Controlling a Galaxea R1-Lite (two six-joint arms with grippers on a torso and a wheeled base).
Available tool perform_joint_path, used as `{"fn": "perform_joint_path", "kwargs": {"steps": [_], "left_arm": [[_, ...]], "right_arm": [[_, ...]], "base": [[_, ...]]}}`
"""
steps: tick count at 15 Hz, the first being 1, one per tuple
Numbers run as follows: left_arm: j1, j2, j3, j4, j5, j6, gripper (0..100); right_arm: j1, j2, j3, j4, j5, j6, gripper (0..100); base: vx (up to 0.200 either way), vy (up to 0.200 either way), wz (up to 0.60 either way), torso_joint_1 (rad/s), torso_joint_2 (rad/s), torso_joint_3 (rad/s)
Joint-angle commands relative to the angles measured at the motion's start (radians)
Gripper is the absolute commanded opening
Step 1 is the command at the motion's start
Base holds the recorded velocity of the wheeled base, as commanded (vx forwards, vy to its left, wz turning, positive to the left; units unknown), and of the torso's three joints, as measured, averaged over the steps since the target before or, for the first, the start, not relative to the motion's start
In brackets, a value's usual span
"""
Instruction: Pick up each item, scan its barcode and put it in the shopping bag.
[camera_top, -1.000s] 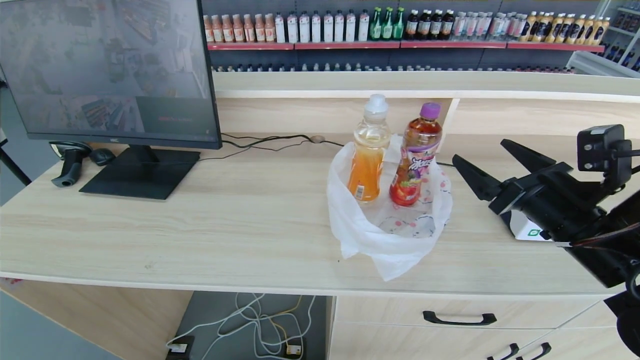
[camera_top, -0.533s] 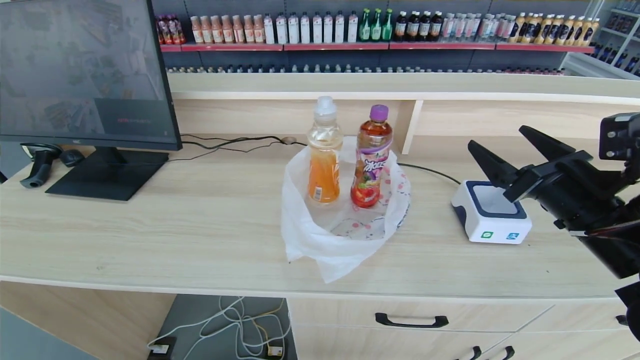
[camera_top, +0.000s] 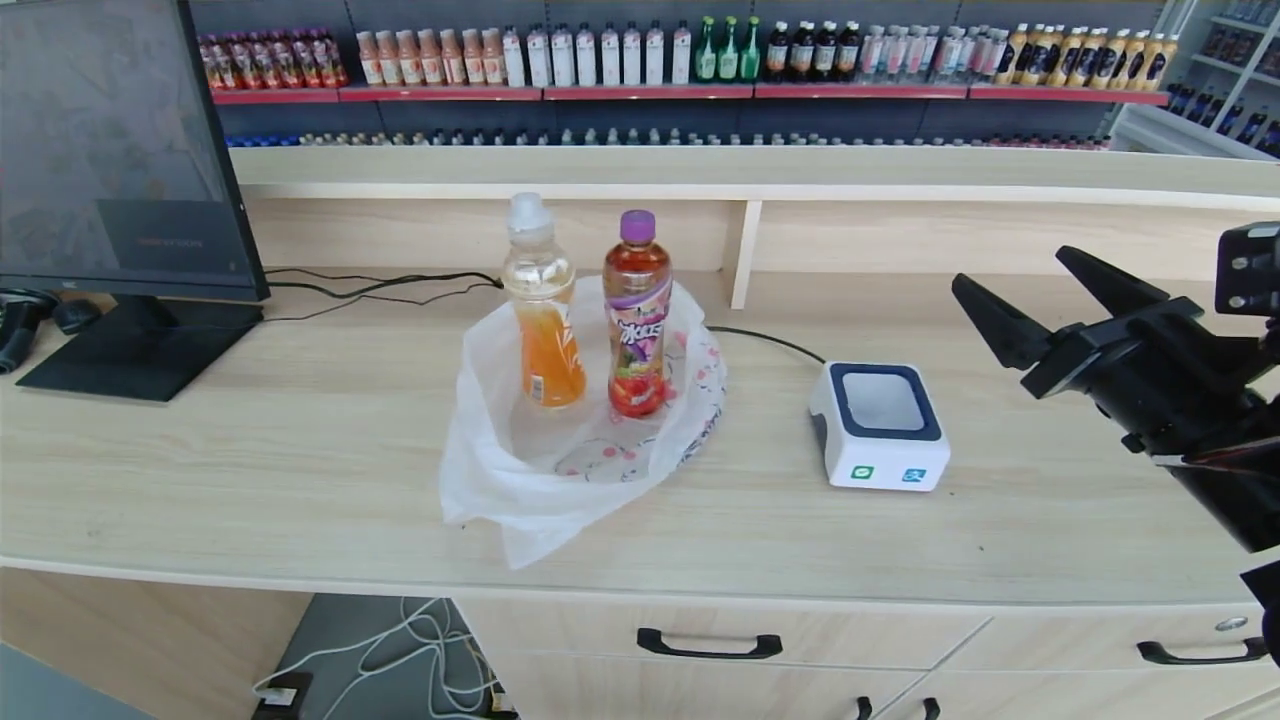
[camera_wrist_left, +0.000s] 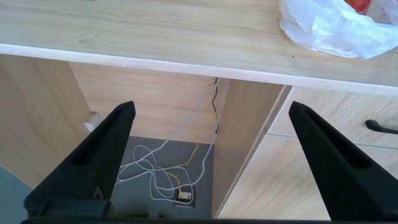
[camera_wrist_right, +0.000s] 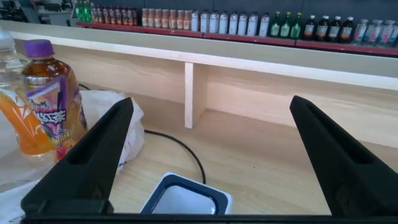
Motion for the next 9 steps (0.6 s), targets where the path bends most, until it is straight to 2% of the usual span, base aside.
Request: {"fn": "perform_joint_path", "kwargs": {"steps": [1, 4, 7, 9], "left_arm": [[0.0, 0.0, 0.0, -0.001, 0.0, 0.0, 100], [0.0, 0.0, 0.0, -0.001, 0.0, 0.0, 100], [0.0, 0.0, 0.0, -0.001, 0.0, 0.0, 100], [0.0, 0.0, 0.0, -0.001, 0.0, 0.0, 100]], "right_arm": [[0.0, -0.006, 0.003, -0.002, 0.0, -0.001, 100], [0.006, -0.012, -0.002, -0.002, 0.002, -0.001, 100], [0.049, -0.021, -0.074, -0.002, 0.0, -0.004, 100], [0.046, -0.031, -0.088, -0.002, -0.003, -0.003, 100]], "base": [[0.0, -0.2, 0.0, 0.002, 0.01, 0.002], [0.0, -0.2, 0.0, 0.001, 0.0, 0.005], [0.0, -0.2, 0.0, 0.002, 0.01, 0.005], [0.0, 0.0, 0.0, 0.0, 0.0, 0.0]]}}
